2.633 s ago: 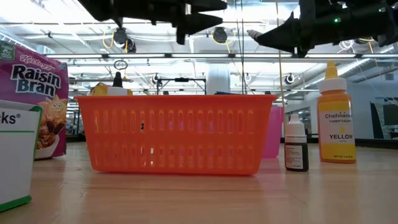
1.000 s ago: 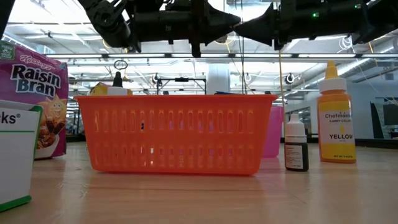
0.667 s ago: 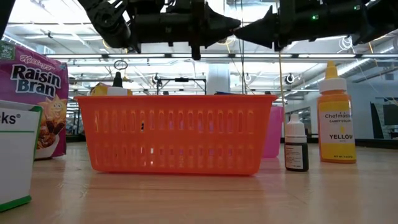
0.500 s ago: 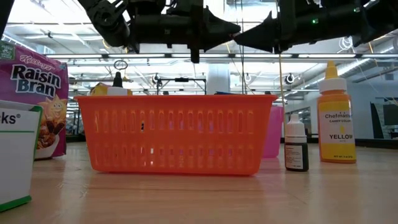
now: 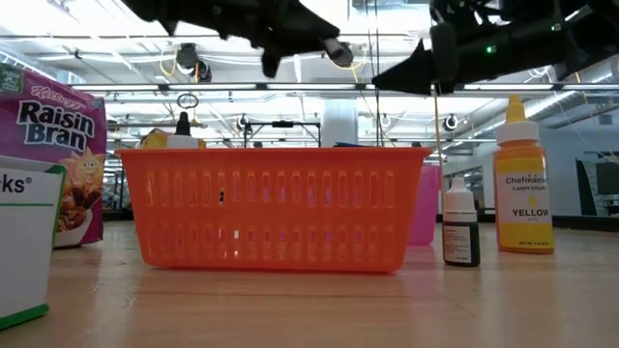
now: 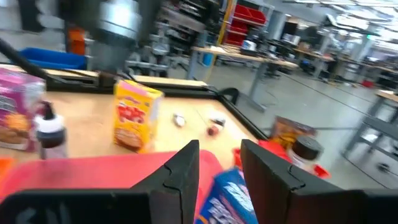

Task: Pick & Place Kitchen Items
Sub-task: Put the small black food coloring bottle into the orange bin, then put the big orange food coloring bottle into the orange bin

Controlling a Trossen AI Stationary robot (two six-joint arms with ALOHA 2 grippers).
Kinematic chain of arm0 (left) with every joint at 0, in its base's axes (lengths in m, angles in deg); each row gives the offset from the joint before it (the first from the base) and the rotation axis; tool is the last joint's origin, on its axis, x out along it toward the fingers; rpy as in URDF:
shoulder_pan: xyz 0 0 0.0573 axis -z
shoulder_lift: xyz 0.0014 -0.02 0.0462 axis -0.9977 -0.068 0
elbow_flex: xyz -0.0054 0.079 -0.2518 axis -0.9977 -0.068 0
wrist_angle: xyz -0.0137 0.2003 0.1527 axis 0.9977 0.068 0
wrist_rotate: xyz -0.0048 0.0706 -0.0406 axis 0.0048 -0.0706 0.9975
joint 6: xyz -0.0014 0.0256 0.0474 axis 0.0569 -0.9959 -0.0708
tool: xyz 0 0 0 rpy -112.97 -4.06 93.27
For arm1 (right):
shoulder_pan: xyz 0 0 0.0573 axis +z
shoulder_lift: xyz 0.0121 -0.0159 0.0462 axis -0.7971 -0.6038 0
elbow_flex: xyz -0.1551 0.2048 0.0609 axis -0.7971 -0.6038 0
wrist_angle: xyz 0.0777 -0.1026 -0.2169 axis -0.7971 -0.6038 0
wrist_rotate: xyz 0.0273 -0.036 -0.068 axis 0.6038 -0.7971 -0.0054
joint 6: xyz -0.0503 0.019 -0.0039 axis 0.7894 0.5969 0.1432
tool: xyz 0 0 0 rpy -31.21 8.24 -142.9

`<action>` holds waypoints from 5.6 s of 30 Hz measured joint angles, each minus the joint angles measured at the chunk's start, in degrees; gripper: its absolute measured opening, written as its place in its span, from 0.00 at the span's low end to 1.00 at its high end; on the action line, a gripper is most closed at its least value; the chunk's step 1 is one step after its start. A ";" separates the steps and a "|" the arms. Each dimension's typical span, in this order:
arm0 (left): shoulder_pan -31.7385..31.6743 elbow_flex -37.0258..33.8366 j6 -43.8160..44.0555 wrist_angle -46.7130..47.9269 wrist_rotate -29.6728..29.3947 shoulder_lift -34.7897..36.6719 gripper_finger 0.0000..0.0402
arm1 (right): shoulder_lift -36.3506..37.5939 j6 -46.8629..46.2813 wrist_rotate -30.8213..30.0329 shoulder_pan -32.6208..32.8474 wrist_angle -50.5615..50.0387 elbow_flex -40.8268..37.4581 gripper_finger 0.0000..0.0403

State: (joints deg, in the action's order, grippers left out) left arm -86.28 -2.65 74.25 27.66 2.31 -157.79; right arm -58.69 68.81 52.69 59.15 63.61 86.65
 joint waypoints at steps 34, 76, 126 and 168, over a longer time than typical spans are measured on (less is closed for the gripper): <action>32.40 -0.11 23.88 16.05 -30.83 -6.60 0.11 | 2.40 -0.55 -2.41 0.03 0.53 -2.32 0.27; 30.69 -0.07 27.35 8.70 -31.74 -20.98 0.27 | 2.40 0.46 -2.40 0.03 0.96 -2.30 0.26; 29.43 -0.02 14.16 0.17 -30.38 -15.94 0.27 | 13.11 -14.64 26.07 18.06 -23.54 -2.26 0.39; 29.10 -0.02 14.17 1.09 -30.34 -15.94 0.27 | 2.54 -17.94 22.90 20.23 -27.91 -2.30 0.59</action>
State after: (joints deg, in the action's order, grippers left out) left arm -57.17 -2.67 88.42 28.75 -28.03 -173.72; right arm -56.15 50.88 75.59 79.38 35.71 84.35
